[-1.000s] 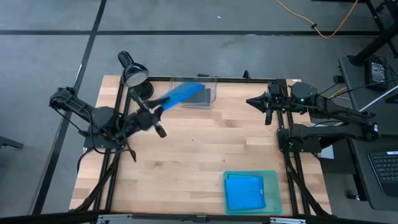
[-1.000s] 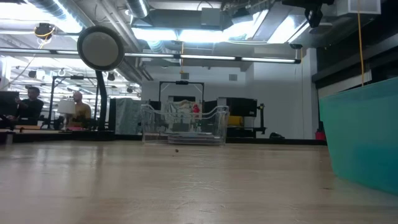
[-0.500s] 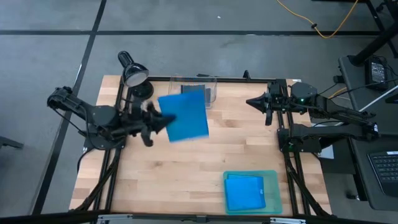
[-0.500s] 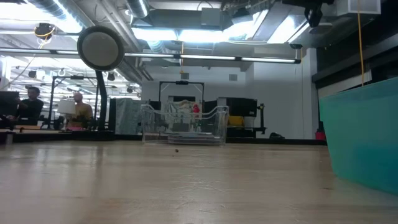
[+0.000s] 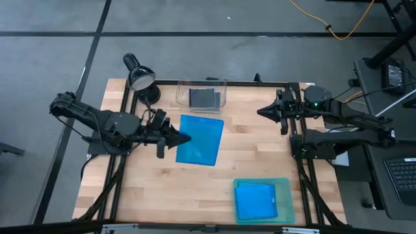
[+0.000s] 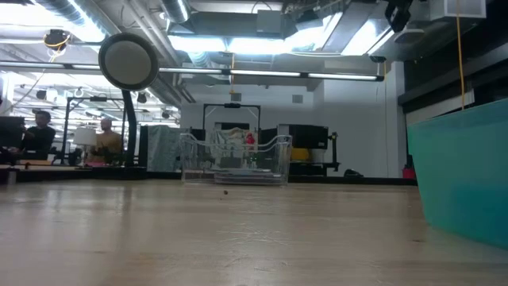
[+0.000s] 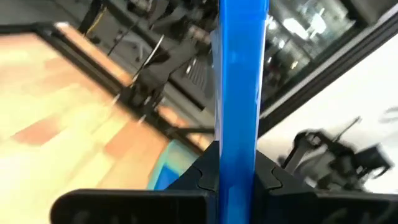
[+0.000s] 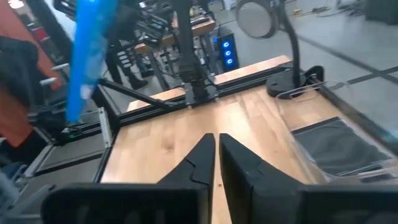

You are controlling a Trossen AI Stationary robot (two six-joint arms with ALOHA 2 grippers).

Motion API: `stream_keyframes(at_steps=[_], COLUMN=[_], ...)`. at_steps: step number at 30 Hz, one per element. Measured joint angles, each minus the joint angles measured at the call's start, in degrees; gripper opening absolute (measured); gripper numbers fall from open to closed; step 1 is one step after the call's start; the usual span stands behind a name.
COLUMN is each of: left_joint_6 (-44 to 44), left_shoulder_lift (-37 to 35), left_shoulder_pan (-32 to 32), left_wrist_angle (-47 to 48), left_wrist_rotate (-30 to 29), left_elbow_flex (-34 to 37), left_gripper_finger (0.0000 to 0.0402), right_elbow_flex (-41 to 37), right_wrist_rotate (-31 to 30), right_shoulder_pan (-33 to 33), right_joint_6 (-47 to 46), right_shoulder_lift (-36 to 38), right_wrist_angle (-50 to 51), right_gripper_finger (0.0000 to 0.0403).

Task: Pick & place jewel cases by type
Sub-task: Put the blue cd case into the green bin

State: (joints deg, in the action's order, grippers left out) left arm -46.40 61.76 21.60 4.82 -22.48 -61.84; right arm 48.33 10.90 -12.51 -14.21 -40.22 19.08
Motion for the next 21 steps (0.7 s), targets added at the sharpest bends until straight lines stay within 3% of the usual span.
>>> stream_keyframes(at_steps=[5, 9, 16, 21], left_joint_6=[-2.1, -2.4, -1.0, 0.5], left_shoulder_lift=[0.1, 0.3, 1.2, 1.9], left_shoulder_pan=[-2.8, -5.7, -10.1, -12.9], left_wrist_angle=[7.2, 11.1, 11.6, 12.1], left_wrist_rotate=[5.8, 11.6, 20.0, 25.1], left_elbow_flex=[0.0, 0.0, 0.0, 0.0], left_gripper_finger=[0.0020, 0.0020, 0.0020, 0.0020], right_elbow_flex=[3.1, 8.1, 21.3, 30.7], right_wrist_rotate=[4.3, 6.0, 11.9, 18.5], right_shoulder_pan=[0.0, 0.0, 0.0, 0.0], right_joint_6=[-1.4, 0.8, 2.5, 2.5], right_shoulder_lift=[-2.4, -6.3, -17.9, -27.7], right_wrist_angle=[0.4, 1.4, 9.8, 14.2], right_gripper_finger=[0.0059, 0.0112, 0.0220, 0.0262])
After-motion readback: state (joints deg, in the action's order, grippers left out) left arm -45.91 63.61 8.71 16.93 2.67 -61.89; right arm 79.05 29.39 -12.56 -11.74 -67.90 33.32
